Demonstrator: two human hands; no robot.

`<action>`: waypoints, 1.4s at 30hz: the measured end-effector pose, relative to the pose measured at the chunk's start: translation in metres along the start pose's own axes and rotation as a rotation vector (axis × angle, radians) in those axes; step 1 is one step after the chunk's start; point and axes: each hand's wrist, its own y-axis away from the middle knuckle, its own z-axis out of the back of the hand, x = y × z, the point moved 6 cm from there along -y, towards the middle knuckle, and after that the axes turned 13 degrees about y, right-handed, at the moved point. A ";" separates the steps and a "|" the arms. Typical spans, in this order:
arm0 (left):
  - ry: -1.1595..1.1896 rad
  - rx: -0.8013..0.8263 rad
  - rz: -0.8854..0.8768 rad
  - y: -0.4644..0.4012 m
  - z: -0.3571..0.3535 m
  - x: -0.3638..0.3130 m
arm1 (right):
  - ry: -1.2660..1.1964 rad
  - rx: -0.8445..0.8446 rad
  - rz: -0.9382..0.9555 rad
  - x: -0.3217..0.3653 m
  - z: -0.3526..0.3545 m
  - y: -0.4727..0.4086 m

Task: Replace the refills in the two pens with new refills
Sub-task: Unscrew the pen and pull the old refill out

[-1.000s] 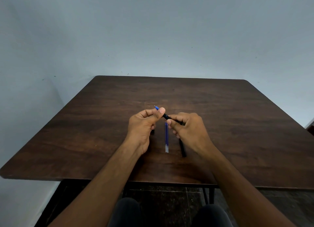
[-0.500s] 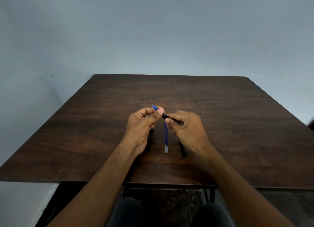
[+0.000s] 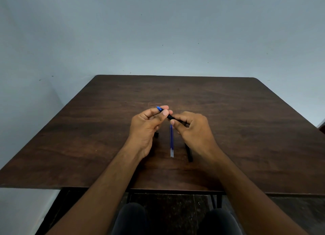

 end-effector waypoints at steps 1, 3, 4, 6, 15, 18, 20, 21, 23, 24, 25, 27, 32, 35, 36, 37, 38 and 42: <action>0.004 -0.043 -0.005 -0.001 0.001 -0.001 | -0.002 -0.008 0.003 0.001 0.001 0.000; 0.015 -0.109 -0.014 -0.003 0.003 -0.001 | -0.010 -0.013 0.004 0.002 0.001 0.000; 0.016 -0.129 -0.014 -0.005 0.004 0.000 | -0.014 -0.014 0.003 0.002 0.001 0.000; 0.003 -0.140 -0.015 -0.006 0.004 0.001 | -0.020 -0.015 -0.001 0.003 0.000 0.000; -0.012 0.067 -0.045 -0.001 0.002 -0.002 | -0.024 -0.027 -0.035 -0.002 0.006 -0.001; 0.022 -0.015 -0.071 0.001 0.004 -0.003 | -0.049 -0.026 -0.035 -0.002 0.005 0.001; 0.042 -0.084 -0.069 -0.001 0.008 -0.003 | -0.066 -0.028 -0.038 -0.002 0.005 0.002; 0.040 -0.116 -0.067 -0.001 0.010 -0.003 | -0.071 -0.028 -0.042 -0.002 0.005 0.002; 0.030 -0.143 -0.058 -0.003 0.012 -0.001 | -0.078 -0.025 -0.052 -0.002 0.005 0.002; 0.030 -0.140 -0.055 -0.003 0.011 0.000 | -0.082 -0.022 -0.057 -0.002 0.005 0.002; 0.031 -0.121 -0.052 -0.003 0.008 0.000 | -0.085 -0.022 -0.062 -0.002 0.006 0.002; 0.020 -0.038 -0.028 -0.002 0.003 0.000 | -0.087 -0.024 -0.063 -0.002 0.007 0.001; -0.026 0.064 -0.049 0.002 0.000 -0.003 | -0.080 -0.013 -0.073 -0.002 0.011 0.002; 0.002 -0.027 -0.069 0.003 0.000 -0.004 | -0.083 -0.007 -0.075 -0.002 0.010 0.003; 0.012 -0.063 -0.065 0.002 0.002 -0.004 | -0.082 -0.009 -0.073 -0.002 0.009 0.003; 0.017 -0.095 -0.060 0.001 0.003 -0.004 | -0.083 -0.011 -0.071 -0.001 0.009 0.004; 0.017 -0.119 -0.052 0.000 0.004 -0.003 | -0.087 -0.012 -0.070 -0.001 0.008 0.004; 0.023 -0.113 -0.010 -0.002 0.002 -0.001 | -0.115 -0.005 -0.089 -0.004 0.006 0.004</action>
